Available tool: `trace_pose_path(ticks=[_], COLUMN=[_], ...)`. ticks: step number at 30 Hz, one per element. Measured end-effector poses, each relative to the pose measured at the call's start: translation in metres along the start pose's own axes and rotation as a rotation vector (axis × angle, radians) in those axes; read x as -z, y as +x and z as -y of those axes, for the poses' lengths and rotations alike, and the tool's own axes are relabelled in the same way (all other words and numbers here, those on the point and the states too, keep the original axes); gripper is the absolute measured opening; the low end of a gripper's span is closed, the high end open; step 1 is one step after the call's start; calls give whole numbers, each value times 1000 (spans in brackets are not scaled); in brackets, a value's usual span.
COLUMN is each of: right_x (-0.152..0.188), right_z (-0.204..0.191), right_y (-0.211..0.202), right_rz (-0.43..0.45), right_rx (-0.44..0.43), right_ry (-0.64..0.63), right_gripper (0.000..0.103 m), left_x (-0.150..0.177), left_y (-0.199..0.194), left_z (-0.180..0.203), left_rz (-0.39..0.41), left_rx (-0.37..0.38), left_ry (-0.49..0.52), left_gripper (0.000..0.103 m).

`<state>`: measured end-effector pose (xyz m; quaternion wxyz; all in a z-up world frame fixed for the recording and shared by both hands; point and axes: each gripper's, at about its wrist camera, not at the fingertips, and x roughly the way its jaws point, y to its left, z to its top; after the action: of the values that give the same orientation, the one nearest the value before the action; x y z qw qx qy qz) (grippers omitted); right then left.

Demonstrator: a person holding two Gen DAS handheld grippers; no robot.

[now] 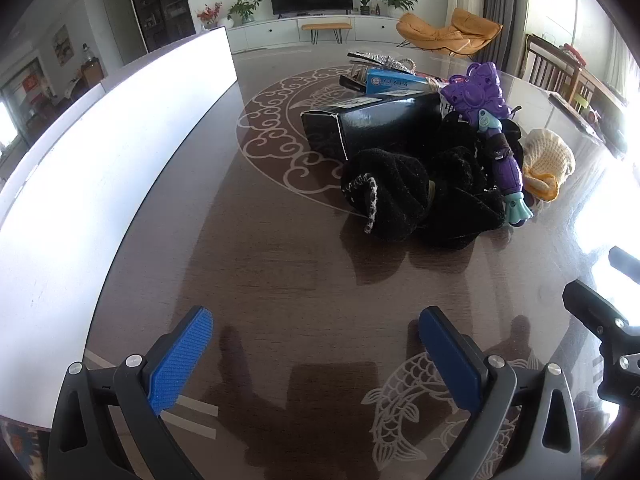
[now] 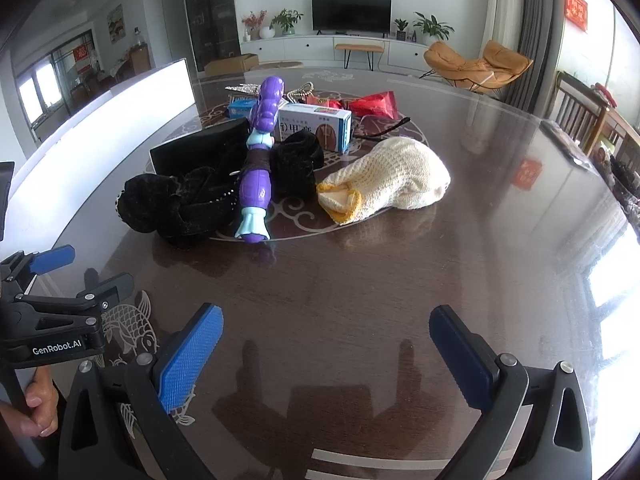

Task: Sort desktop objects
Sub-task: 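Reach the left tool to the black knit items and close on them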

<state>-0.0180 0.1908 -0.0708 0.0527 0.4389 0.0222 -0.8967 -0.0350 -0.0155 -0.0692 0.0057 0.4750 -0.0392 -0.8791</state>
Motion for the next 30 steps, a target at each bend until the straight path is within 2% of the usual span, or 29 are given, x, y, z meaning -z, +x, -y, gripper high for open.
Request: trace_pose_path(ticks=[5, 7, 16, 20, 30], right_x=[-4, -7, -33, -38, -38], right_z=[6, 8, 17, 19, 20], right_y=[25, 30, 50, 53, 53], right_rz=[-65, -61, -44, -45, -44], right_rx=[15, 31, 36, 40, 39], right_ry=[4, -5, 10, 16, 16], right_gripper=[103, 103, 103, 103, 103], left_x=[-14, -20, -72, -72, -76], left_y=[9, 17, 50, 50, 53], left_z=[-5, -5, 13, 16, 16], left_rz=[-14, -29, -12, 43, 50], left_rx=[36, 72, 131, 160, 157], left_ry=[-9, -11, 74, 104, 99], left_gripper=[103, 103, 103, 103, 103])
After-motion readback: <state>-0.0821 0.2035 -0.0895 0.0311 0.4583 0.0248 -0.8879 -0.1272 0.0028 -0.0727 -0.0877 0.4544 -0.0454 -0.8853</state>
